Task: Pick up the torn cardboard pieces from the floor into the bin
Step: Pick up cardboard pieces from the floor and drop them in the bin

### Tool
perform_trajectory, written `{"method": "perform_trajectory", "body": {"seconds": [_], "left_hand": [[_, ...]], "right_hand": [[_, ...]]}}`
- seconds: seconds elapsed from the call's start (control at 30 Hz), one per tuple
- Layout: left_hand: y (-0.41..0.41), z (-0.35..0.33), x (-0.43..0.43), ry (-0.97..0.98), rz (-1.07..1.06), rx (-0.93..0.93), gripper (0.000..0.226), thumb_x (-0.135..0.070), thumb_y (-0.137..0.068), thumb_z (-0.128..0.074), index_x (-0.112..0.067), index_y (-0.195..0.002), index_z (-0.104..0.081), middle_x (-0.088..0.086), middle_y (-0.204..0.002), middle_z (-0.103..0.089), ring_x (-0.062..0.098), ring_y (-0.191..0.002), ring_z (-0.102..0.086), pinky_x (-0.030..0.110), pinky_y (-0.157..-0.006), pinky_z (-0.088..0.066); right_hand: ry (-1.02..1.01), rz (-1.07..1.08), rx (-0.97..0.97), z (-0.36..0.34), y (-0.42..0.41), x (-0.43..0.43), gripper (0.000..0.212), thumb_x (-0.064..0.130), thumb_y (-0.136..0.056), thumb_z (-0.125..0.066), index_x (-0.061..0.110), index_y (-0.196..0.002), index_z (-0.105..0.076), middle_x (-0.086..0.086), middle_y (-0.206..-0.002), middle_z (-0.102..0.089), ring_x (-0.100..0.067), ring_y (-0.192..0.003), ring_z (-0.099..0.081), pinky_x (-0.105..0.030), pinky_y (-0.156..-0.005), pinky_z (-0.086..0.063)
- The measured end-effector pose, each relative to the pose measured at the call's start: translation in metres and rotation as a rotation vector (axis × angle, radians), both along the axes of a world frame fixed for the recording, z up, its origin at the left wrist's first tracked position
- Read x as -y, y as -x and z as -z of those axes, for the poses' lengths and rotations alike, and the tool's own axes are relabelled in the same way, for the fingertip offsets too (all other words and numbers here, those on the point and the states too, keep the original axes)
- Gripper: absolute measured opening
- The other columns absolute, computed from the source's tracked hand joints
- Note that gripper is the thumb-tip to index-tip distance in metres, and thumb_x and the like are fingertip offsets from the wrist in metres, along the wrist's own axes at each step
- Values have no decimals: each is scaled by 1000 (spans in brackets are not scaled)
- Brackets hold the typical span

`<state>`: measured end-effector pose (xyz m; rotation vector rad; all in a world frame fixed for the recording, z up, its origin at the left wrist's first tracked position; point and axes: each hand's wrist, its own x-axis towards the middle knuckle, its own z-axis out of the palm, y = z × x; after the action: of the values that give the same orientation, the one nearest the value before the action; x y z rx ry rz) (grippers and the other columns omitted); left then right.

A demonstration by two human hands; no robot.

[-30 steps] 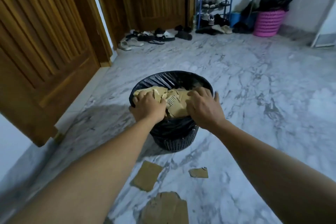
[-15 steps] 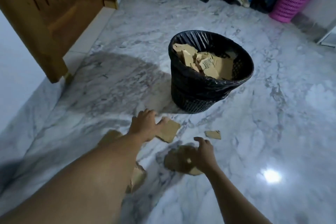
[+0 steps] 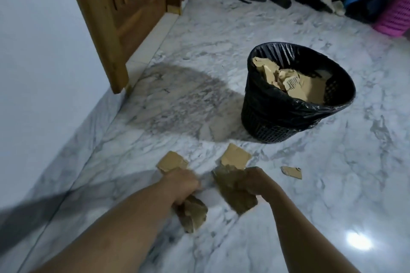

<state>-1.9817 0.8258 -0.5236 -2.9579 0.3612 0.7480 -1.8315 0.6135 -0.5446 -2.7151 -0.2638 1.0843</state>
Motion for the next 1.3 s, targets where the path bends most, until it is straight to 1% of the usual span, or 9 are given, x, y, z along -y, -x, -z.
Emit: {"method": "perform_trajectory", "body": {"seconds": [0.13,0.27,0.47,0.67,0.8,0.9,1.07,1.17,1.3], "left_hand": [[9,9,-5,-42,-178,39,26,-13,-96,-50,-4,-119,-61,19,-135,-49,36,-123,-46,48,-102,-39],[4,6,-26,65,-432,111,44,-17,-92,-52,-20,-136,-50,6,-145,-33,30,-133,-28,47,-106,-29],[-19,15,-47,225,-869,-35,75,-52,-84,-69,-30,-148,-38,5,-160,-7,37,-142,-17,50,-107,-34],[-41,19,-39,189,-961,-24,82,-47,-67,-85,-17,-133,-48,14,-137,-31,35,-123,-39,43,-95,-48],[-50,25,-26,371,-1025,-10,97,-43,-58,-92,-13,-129,-32,14,-127,-50,34,-114,-52,42,-89,-50],[-56,28,-6,437,-1002,-9,84,-46,-65,-86,-18,-120,-31,9,-117,-57,30,-101,-59,38,-70,-53],[-76,25,31,348,-913,57,55,-48,-79,-69,-20,-115,-38,7,-111,-61,29,-99,-60,36,-76,-50],[-87,21,48,302,-854,55,48,-32,-81,-69,-17,-114,-38,8,-110,-61,29,-95,-60,38,-74,-51],[-94,19,68,277,-771,52,54,-42,-81,-74,-17,-112,-37,7,-106,-62,25,-83,-57,32,-62,-44]], "right_hand": [[-62,12,119,-25,-8,-44,55,41,-85,-66,15,-133,-60,-11,-135,-52,-34,-139,-36,-46,-112,-36],[53,79,86,-18,0,-65,71,35,-88,-62,24,-153,-34,-12,-162,-6,-40,-150,1,-57,-115,-21],[114,100,163,-17,1,-65,62,23,-91,-51,17,-150,-35,-11,-156,-19,-34,-145,-15,-51,-110,-28],[76,109,136,-12,-7,-36,48,20,-94,-42,18,-141,-41,-14,-148,-31,-36,-136,-27,-56,-106,-31],[-132,254,137,-8,-1,-26,54,43,-89,-49,25,-137,-35,-10,-142,-40,-34,-132,-34,-55,-107,-29],[-96,229,173,-4,13,-26,67,47,-88,-50,26,-146,-23,-9,-140,-47,-32,-131,-41,-50,-105,-29],[-88,312,55,-8,8,-15,53,33,-78,-60,20,-128,-50,-4,-122,-59,-28,-119,-52,-46,-98,-32],[-39,367,104,-22,-17,17,50,29,-83,-57,18,-131,-51,-7,-135,-46,-32,-132,-38,-52,-108,-29],[135,366,312,-23,-56,87,48,26,-84,-60,22,-132,-55,-6,-143,-31,-32,-134,-29,-57,-107,-27]]}}
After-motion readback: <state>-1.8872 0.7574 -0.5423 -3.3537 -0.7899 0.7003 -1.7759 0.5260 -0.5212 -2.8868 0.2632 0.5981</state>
